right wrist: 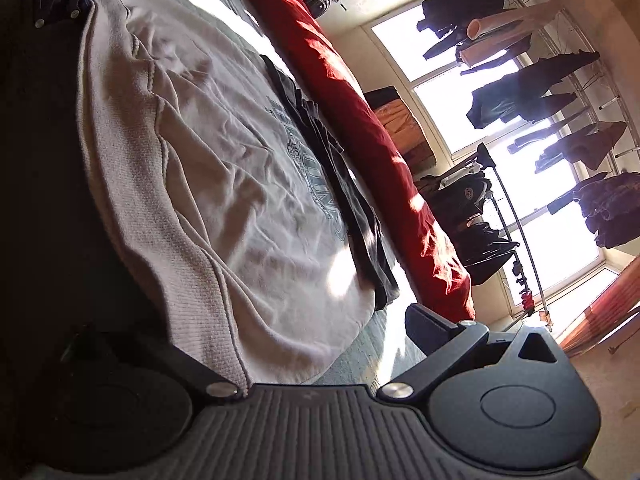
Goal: Fold clothes
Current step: 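Roll both grippers and slide their fingers under the ribbed hem, then close both grippers on the ribbed hem, then lift the held hem and fold it over toward the collar with both grippers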
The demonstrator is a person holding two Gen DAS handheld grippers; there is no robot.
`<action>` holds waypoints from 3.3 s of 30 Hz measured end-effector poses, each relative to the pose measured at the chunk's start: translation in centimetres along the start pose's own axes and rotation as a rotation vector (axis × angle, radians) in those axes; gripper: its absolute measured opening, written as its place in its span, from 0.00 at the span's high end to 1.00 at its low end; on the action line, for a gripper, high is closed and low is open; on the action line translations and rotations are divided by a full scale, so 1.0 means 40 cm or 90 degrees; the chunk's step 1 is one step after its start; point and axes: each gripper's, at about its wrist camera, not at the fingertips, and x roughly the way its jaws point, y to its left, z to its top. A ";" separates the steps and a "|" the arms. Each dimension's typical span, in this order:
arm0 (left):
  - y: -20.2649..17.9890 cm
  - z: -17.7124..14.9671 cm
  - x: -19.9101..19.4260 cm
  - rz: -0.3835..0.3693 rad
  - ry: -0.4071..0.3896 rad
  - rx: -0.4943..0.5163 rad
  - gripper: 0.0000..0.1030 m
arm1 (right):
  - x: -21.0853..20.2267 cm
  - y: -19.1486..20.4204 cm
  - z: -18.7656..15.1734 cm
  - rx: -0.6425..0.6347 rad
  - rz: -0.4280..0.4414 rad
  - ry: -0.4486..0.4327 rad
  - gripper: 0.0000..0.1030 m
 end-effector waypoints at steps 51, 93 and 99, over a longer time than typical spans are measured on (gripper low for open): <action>0.234 0.096 0.113 -0.036 0.007 -0.003 0.92 | 0.142 -0.196 0.136 -0.034 0.030 0.009 0.87; 0.558 0.076 0.746 0.003 0.055 -0.145 0.83 | 0.848 -0.406 0.192 0.010 -0.017 0.052 0.77; 0.593 0.027 0.716 -0.057 0.062 -0.234 0.83 | 0.876 -0.438 0.166 0.080 0.042 0.062 0.56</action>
